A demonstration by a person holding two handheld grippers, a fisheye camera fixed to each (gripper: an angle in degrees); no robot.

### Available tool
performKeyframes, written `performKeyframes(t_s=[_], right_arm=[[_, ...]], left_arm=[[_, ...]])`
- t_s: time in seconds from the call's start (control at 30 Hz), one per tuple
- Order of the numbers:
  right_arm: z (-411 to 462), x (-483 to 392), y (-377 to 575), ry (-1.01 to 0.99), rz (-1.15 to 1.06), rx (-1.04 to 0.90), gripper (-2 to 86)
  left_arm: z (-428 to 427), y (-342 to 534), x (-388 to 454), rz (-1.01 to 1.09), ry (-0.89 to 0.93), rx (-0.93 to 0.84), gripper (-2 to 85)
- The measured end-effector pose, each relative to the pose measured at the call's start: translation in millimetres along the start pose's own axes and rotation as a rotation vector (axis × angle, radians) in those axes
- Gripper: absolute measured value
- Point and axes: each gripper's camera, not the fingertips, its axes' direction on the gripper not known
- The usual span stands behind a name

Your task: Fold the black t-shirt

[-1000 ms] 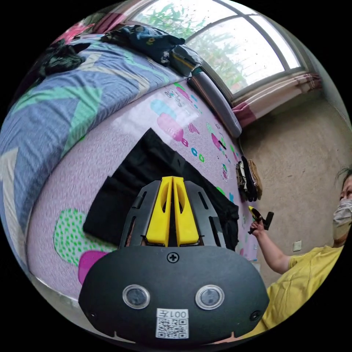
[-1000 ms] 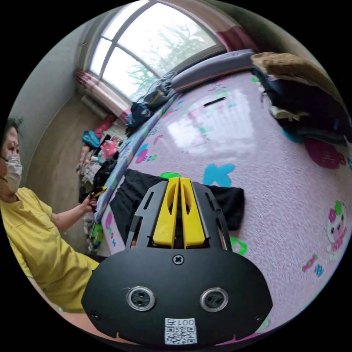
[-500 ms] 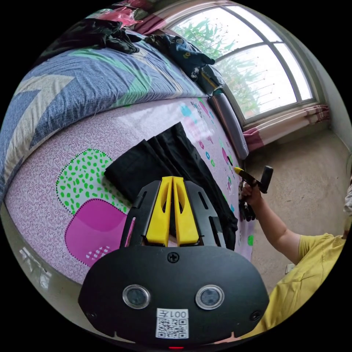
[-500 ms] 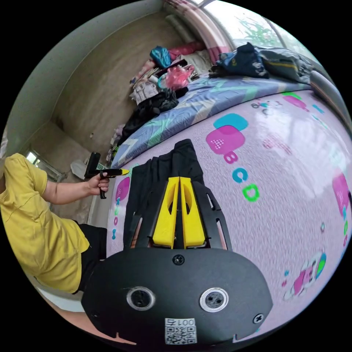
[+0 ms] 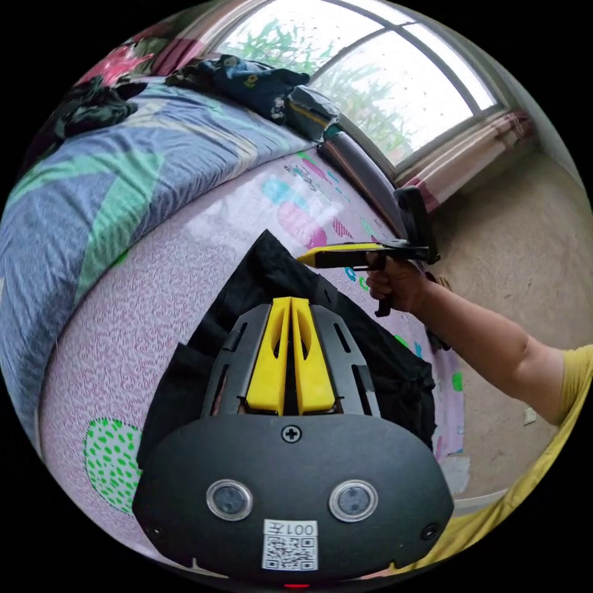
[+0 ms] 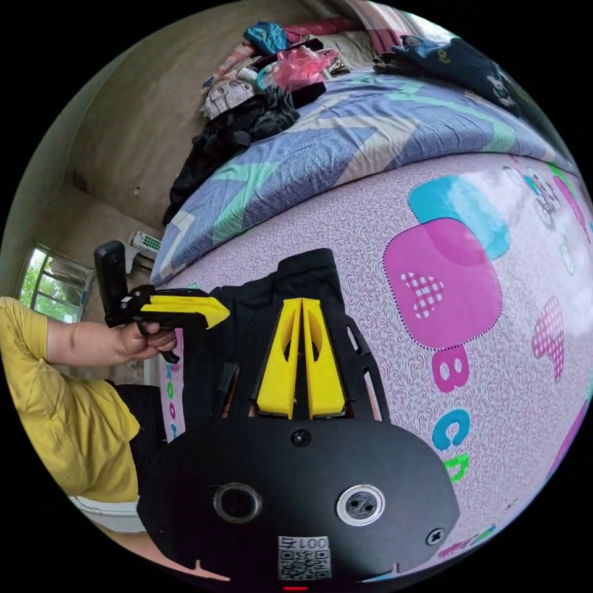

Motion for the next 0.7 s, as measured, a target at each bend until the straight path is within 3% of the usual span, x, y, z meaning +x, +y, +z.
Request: performKeyframes(t_s=[0.27,0.4,0.57,0.7], right_arm=[[35,35,-32,0.067,-0.018,-0.086,0.1],[37,52,-41,0.054,0.008,-0.078,0.2],[10,84,-61,-0.072,-0.049,0.017,1.2],[8,121,-81,-0.132,-0.054,-0.058,3.8]], left_arm=[[22,1,-43,-0.103,-0.078,-0.136,-1.3],[20,3,-60,-0.159,-0.044,-0.138,-1.3],[-23,26,-70,-0.16,0.074,-0.011,-1.3],[-57,72,-104,-0.275,0.158,-0.047,-0.9]])
